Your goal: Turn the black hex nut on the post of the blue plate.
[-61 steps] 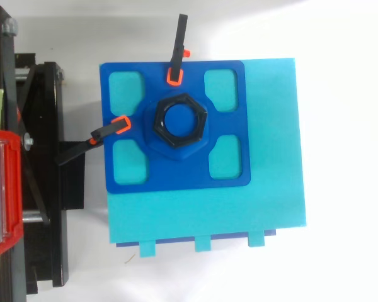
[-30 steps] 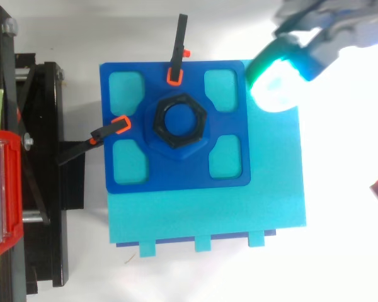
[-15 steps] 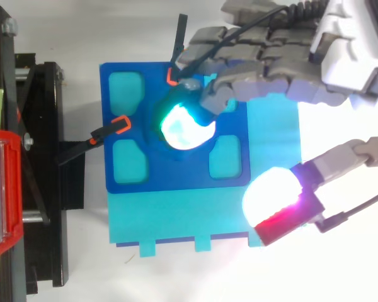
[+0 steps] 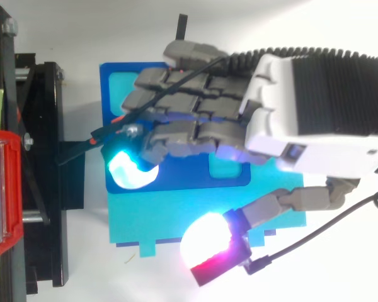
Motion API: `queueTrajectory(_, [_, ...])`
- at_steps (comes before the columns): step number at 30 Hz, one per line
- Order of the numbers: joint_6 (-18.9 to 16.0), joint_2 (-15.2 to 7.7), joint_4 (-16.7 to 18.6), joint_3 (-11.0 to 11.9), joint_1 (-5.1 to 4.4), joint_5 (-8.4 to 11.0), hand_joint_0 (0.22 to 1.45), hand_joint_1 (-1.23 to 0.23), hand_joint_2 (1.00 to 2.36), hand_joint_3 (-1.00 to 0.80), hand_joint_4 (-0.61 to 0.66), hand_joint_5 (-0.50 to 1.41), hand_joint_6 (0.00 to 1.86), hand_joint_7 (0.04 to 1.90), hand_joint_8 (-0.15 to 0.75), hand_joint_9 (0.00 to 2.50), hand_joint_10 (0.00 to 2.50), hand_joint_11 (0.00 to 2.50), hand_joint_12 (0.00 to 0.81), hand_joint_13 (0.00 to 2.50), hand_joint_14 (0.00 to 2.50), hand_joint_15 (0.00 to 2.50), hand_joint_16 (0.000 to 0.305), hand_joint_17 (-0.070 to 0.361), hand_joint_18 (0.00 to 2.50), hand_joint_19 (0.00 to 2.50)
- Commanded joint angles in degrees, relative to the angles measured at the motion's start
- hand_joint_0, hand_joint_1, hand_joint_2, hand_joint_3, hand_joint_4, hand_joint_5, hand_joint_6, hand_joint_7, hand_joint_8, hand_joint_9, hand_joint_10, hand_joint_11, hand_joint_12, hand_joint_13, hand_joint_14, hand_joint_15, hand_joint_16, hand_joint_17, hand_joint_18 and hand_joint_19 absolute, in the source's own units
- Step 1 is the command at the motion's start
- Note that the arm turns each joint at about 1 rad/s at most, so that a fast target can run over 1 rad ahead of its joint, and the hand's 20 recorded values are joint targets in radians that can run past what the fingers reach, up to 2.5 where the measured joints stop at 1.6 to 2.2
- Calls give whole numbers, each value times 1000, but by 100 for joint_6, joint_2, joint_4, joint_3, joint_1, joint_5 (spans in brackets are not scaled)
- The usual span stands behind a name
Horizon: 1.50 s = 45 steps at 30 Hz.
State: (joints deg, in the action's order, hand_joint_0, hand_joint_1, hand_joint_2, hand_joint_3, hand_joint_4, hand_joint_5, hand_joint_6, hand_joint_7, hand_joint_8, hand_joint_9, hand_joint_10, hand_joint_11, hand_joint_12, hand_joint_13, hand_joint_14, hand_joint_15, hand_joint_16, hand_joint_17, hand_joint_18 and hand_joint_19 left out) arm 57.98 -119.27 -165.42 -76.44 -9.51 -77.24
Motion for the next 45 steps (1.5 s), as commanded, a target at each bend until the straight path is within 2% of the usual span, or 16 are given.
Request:
queueTrajectory(1, [188, -79, -25, 51, -33, -28, 482, -476, 1000, -500, 133, -243, 501, 677, 255, 320, 0, 0, 384, 270, 0, 33, 54, 122, 58, 105])
queueTrajectory(2, [364, -132, -25, 51, -42, -19, 483, -475, 1000, -500, 137, -242, 501, 679, 255, 320, 0, 0, 384, 270, 2, 28, 54, 122, 59, 116])
queueTrajectory(7, [434, -141, -51, 51, -86, 7, 483, -476, 1000, -500, 142, -240, 501, 678, 256, 325, 0, 0, 386, 275, 0, 37, 54, 121, 72, 115])
queueTrajectory(10, [513, -141, -201, 51, -95, -19, 485, -474, 1000, -500, 147, -238, 501, 681, 259, 331, 0, 0, 386, 275, 0, 34, 54, 121, 75, 123])
queueTrajectory(16, [794, -141, -297, 51, -95, 16, 487, -477, 1000, -500, 158, -234, 501, 679, 261, 337, 0, 0, 387, 277, 0, 26, 54, 121, 84, 112])
queueTrajectory(22, [1198, -132, -306, 51, -33, 42, 488, -475, 1000, -500, 162, -233, 501, 683, 263, 337, 0, 0, 387, 277, 0, 26, 53, 120, 89, 118])
queueTrajectory(38, [1251, -132, -394, 51, 107, 16, 490, -472, 1000, -500, 167, -230, 501, 680, 268, 349, 0, 0, 391, 298, 0, 35, 53, 120, 121, 143])
queueTrajectory(45, [1251, -141, -456, 51, 221, -11, 490, -473, 1000, -500, 166, -230, 501, 683, 268, 355, 0, 0, 392, 302, 0, 39, 53, 120, 128, 149])
